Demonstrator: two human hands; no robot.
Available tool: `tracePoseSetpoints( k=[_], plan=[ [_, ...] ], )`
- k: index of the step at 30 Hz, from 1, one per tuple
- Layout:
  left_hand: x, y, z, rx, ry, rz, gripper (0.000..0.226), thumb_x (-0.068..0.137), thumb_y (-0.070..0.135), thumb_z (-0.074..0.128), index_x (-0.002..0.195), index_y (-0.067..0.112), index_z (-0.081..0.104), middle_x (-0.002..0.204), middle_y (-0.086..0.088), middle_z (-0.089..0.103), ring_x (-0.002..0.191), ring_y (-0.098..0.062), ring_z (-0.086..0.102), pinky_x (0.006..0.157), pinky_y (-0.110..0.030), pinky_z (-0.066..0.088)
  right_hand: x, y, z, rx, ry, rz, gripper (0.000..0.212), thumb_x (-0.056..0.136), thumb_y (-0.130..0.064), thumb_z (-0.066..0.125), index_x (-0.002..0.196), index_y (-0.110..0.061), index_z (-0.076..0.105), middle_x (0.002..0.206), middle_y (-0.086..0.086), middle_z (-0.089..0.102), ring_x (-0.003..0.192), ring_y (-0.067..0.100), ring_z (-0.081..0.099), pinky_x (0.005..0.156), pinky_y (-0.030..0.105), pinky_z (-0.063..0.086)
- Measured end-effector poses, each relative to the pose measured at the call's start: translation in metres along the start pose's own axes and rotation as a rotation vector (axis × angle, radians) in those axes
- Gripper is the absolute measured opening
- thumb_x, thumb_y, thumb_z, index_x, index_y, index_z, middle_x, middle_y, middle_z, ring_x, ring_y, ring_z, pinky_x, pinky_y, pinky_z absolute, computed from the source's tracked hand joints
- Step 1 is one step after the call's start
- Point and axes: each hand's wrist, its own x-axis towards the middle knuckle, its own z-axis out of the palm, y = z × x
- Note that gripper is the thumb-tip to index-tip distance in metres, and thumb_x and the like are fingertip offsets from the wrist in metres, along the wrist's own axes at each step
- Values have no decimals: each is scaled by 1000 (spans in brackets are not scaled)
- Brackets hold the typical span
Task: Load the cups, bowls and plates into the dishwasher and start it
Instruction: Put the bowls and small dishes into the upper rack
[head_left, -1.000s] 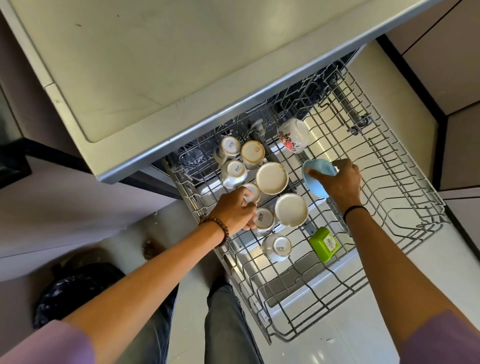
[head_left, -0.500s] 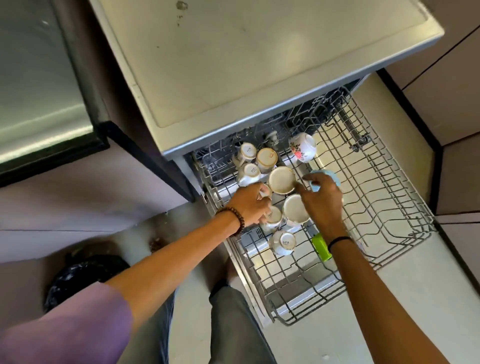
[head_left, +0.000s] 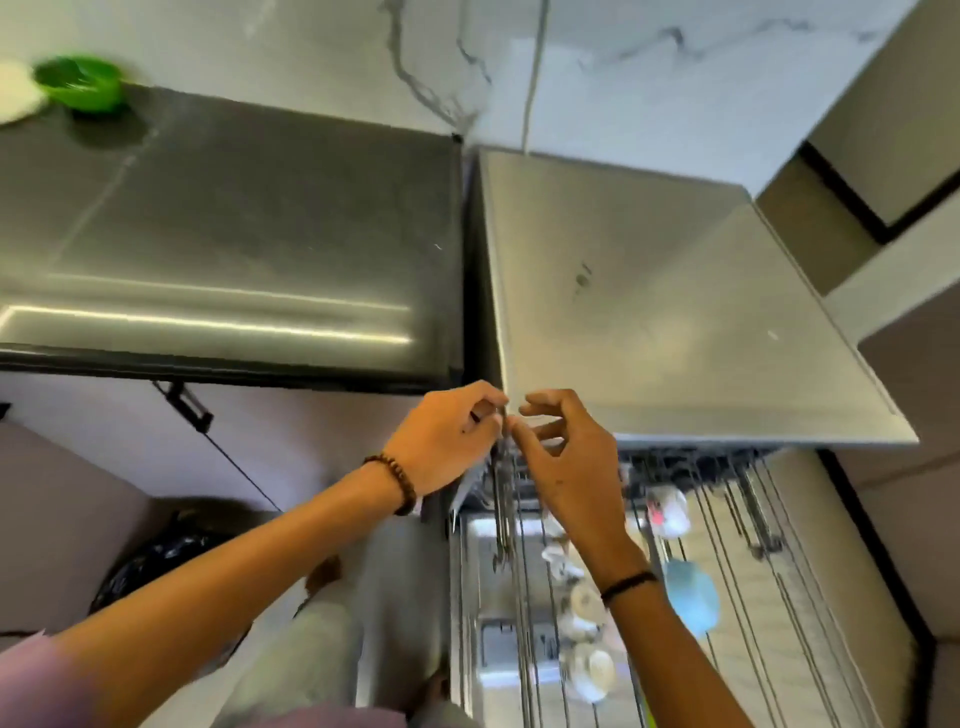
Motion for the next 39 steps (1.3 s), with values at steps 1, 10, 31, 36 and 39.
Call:
tracePoseSetpoints(
  k=[1, 10, 31, 36, 39],
  plan=[
    [2, 0, -15, -14, 43, 11, 22, 95, 19, 56, 116, 19, 61, 90, 5, 68, 73, -6, 63, 72, -19, 53, 12, -13, 5, 12, -23, -34, 26, 88, -34, 72, 110, -24, 61, 100, -17, 67, 81, 1, 65, 66, 14, 53],
    [30, -39, -159, -75, 383, -70, 17, 93, 21, 59, 110, 18, 63, 77, 11, 64, 62, -3, 61, 55, -13, 46, 125, -121, 106, 39, -256, -277, 31, 85, -26, 76, 111, -19, 60, 98, -10, 68, 79, 3, 65, 69, 12, 51],
    [127, -246, -485, -292, 674, -425, 28, 92, 19, 57, 119, 13, 55, 90, -5, 66, 72, -19, 70, 66, -39, 60, 352, -285, 416, 114, -505, -116, 19, 91, -29, 68, 107, -22, 60, 98, -4, 68, 71, 8, 71, 57, 16, 50],
    [171, -280, -528, -333, 717, -488, 40, 93, 20, 55, 131, 12, 44, 90, -8, 68, 75, -22, 70, 67, -42, 60, 400, -295, 469, 176, -448, 71, 22, 92, -31, 67, 109, -19, 60, 99, 1, 69, 73, 10, 72, 60, 22, 54],
    [200, -299, -543, -354, 760, -525, 48, 96, 27, 53, 138, 12, 37, 91, -9, 68, 74, -22, 70, 67, -41, 60, 427, -300, 496, 232, -418, 168, 27, 92, -32, 68, 112, -17, 58, 99, 2, 69, 79, 13, 72, 64, 24, 57]
  ],
)
